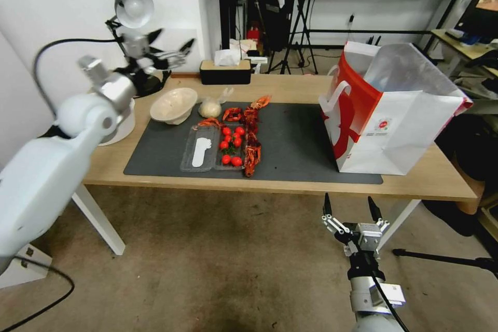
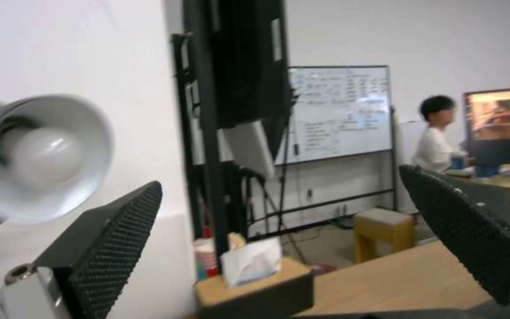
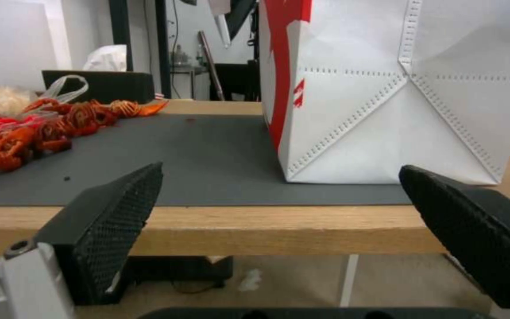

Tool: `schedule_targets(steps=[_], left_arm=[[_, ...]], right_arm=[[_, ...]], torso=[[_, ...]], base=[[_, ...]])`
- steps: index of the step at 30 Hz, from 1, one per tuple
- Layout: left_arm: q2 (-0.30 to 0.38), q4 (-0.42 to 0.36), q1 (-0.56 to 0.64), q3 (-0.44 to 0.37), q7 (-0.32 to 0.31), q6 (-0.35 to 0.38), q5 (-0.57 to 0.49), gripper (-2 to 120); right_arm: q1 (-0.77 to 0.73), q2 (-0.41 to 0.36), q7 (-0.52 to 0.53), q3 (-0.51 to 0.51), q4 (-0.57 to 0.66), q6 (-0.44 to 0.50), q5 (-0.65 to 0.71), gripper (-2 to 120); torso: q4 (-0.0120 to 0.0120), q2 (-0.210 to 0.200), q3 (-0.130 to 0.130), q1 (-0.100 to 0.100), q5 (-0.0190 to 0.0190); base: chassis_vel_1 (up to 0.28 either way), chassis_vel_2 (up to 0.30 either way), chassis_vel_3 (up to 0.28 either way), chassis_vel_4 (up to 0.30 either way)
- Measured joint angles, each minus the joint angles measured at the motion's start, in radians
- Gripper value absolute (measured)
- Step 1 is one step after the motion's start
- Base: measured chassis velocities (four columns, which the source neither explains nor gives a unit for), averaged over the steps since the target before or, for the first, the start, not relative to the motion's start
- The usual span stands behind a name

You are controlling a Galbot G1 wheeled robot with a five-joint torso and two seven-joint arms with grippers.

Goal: Pick up the trash from the table and place it into the takeout bag.

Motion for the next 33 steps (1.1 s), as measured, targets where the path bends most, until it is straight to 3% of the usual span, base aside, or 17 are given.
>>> schedule_targets(steps=[4,6,8,13,18,25,33], left_arm=[[-0.005,-0.065,0.168,-0.114,-0.023,-0.005,0.061,100],[-0.006,-0.068,0.177,-0.12,-0.024,-0.006,0.065,100],[-0.025,-0.11,0.35,-0.231,-0.043,-0.029,0.137,100],[-0.083,-0.149,0.501,-0.351,-0.072,-0.053,0.21,100],[-0.129,-0.179,0.589,-0.411,-0.082,-0.062,0.236,100],[-0.249,-0.222,0.781,-0.494,-0.068,-0.107,0.299,100],[-0.324,-0.225,0.917,-0.506,-0.055,-0.188,0.374,100]], right_arm=[[0.004,0.001,0.001,-0.003,-0.002,-0.001,0.0,100],[0.005,0.001,0.002,-0.004,-0.002,-0.001,0.0,100],[0.008,0.0,0.003,-0.007,-0.001,-0.006,-0.001,100],[0.005,-0.003,0.005,-0.008,0.004,-0.008,-0.003,100],[0.0,-0.007,0.008,-0.005,0.007,-0.008,-0.003,100],[-0.003,-0.01,0.011,-0.006,0.01,-0.007,-0.003,100],[-0.002,-0.015,0.016,-0.01,0.009,-0.006,-0.003,100]], torso=[[0.0,0.0,0.0,0.0,0.0001],[0.0001,0.0,0.0,0.0,0.0],[0.0001,0.0,0.0,0.0,0.0],[0.0002,0.0,0.0,0.0,0.0003],[0.0,0.0,0.0,0.0,0.0003],[0.0002,0.0,0.0,0.0,0.0002],[0.0001,0.0,0.0,0.0,0.0006]], base=[[0.0,0.0,0.0,0.0],[0.0,0.0,0.0,0.0],[0.0,0.0,0.0,0.0],[0.0,0.0,0.0,0.0],[0.0,0.0,0.0,0.0],[0.0,0.0,0.0,0.0],[0.0,0.0,0.0,0.0]])
